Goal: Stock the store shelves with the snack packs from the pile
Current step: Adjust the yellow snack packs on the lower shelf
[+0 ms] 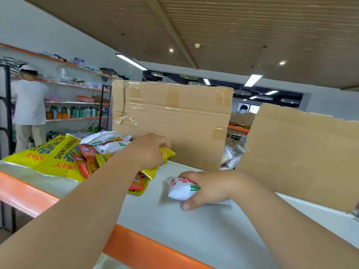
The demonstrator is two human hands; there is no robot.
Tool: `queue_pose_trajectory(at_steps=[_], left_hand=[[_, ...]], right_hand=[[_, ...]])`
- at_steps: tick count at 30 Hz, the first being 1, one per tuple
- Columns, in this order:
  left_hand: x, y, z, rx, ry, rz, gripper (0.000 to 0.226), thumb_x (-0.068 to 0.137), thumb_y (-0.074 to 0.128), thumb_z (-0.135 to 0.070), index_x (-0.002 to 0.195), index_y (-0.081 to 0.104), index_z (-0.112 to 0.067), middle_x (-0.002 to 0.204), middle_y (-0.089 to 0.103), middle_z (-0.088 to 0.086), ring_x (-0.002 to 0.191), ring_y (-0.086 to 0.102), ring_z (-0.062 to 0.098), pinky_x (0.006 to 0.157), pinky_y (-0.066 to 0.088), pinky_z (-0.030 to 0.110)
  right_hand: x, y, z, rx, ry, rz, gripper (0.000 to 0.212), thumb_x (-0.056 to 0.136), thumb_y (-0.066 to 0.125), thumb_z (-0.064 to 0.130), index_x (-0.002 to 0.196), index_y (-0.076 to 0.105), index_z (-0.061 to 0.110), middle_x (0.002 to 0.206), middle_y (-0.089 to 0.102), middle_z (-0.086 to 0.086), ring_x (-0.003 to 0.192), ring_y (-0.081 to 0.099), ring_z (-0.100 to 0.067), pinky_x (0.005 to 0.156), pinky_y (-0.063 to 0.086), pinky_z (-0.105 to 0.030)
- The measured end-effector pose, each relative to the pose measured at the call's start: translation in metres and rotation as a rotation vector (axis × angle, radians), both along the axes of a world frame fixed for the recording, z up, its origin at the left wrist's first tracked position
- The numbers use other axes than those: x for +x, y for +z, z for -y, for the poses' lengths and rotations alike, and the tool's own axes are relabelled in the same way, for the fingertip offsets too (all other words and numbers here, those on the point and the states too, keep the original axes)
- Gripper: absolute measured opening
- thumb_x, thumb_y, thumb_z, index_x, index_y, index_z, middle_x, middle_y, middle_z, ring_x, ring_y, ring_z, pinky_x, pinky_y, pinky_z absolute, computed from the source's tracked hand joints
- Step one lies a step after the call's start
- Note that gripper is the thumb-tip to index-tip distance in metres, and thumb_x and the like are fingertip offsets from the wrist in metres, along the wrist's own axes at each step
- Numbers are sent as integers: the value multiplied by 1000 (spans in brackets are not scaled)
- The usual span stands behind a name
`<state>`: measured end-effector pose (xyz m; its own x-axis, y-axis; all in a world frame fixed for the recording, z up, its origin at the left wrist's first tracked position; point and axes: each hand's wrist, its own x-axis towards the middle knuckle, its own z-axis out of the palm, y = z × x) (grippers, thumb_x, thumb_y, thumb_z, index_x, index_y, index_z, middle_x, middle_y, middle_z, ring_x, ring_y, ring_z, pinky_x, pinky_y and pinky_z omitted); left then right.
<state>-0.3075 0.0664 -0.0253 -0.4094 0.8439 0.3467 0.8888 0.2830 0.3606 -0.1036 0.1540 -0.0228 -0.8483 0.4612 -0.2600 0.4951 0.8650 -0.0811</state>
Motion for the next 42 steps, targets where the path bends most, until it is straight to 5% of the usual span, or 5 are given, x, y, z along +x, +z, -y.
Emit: queue_pose_trajectory(at_steps=[7, 16, 24, 32, 42], left_hand=[[23, -1, 8, -122, -117, 44, 39, 85, 71, -35, 124, 65, -39, 123, 61, -16, 111, 58, 9, 91, 47, 24], [25, 2, 6, -170, -247, 252, 21, 102, 53, -38, 116, 67, -30, 103, 68, -1, 62, 63, 16, 58, 53, 24], [23, 3, 4, -151, -298, 152, 47, 88, 55, -5, 110, 67, -45, 99, 65, -28, 74, 56, -17, 62, 39, 5], [29, 0, 3, -314, -288, -73, 70, 83, 48, 1, 131, 60, -49, 136, 49, -9, 126, 49, 15, 105, 43, 33], [53, 4, 8, -249, -355, 169, 36, 89, 63, -62, 123, 62, -52, 103, 55, -26, 105, 54, 5, 80, 40, 19]], right_hand=[[14, 13, -17, 97, -164, 75, 48, 77, 74, 64, 104, 56, 29, 94, 64, 6, 82, 59, -16, 68, 45, -29], [37, 20, -35, 131, -308, 99, 70, 77, 71, 68, 131, 54, 25, 121, 61, 3, 109, 60, -19, 92, 49, -32], [35, 17, -43, 126, -293, 102, 62, 75, 72, 69, 116, 58, 25, 110, 64, 3, 104, 63, -20, 83, 50, -32], [37, 21, -44, 152, -268, 149, 55, 76, 73, 66, 112, 51, 29, 95, 55, 11, 97, 57, -18, 82, 49, -32], [48, 26, -54, 204, -310, 198, 54, 73, 79, 59, 107, 46, 33, 104, 54, 10, 103, 57, -18, 93, 53, -39]])
